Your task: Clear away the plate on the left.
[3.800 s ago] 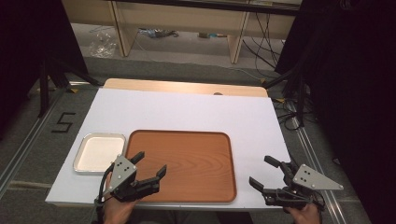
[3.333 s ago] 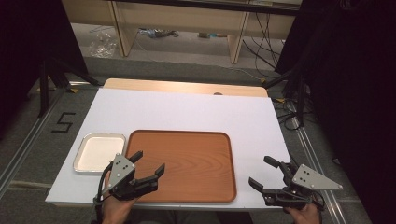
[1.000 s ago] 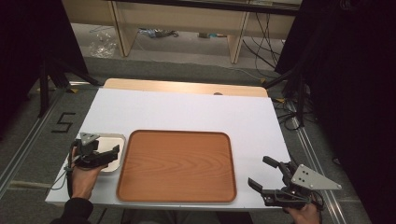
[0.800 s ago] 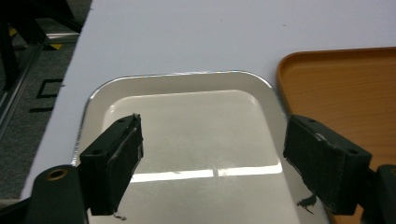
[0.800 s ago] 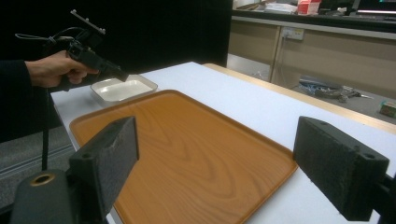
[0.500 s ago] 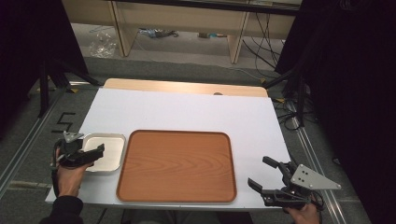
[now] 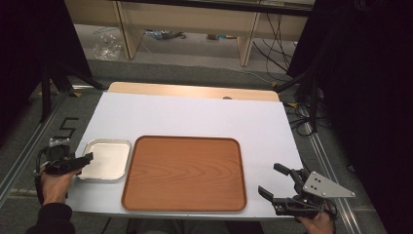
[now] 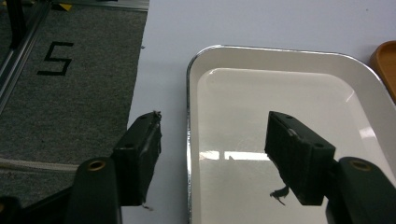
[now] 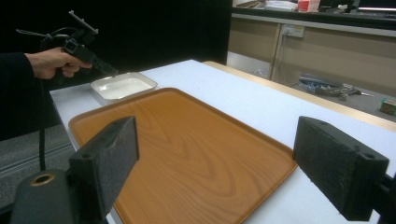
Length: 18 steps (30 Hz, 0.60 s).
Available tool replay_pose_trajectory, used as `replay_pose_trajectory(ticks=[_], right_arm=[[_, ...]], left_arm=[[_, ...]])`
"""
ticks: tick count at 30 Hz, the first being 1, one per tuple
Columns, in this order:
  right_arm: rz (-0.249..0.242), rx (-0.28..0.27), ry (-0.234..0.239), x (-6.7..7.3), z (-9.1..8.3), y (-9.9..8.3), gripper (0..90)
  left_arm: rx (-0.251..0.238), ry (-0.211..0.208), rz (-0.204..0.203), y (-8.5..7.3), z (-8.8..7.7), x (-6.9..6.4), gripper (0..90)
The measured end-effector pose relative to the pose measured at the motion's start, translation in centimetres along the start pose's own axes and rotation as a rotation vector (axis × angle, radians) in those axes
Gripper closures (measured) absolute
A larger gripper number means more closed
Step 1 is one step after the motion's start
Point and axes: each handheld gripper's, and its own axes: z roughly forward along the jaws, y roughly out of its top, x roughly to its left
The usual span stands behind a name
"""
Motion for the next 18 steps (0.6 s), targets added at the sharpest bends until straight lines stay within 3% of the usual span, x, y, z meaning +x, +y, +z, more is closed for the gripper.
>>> replay_pose_trajectory(ticks=[7,11,14,18], right_arm=[[0.000,-0.002,-0.002,0.0,-0.1,0.0,15.4],[0.000,0.002,0.003,0.0,0.0,0.0,15.4],[0.000,0.002,0.001,0.0,0.0,0.1,15.4],[-0.002,0.007,0.002,0.0,-0.1,0.0,15.4]], left_arm=[[0.022,-0.002,-0.013,-0.1,0.3,0.5,40.5],[0.030,-0.008,-0.013,-0.1,0.6,0.9,47.8],[0.033,-0.012,-0.053,-0.2,0.9,1.1,55.8],[0.057,-0.025,-0.057,-0.2,1.3,1.4,63.9]])
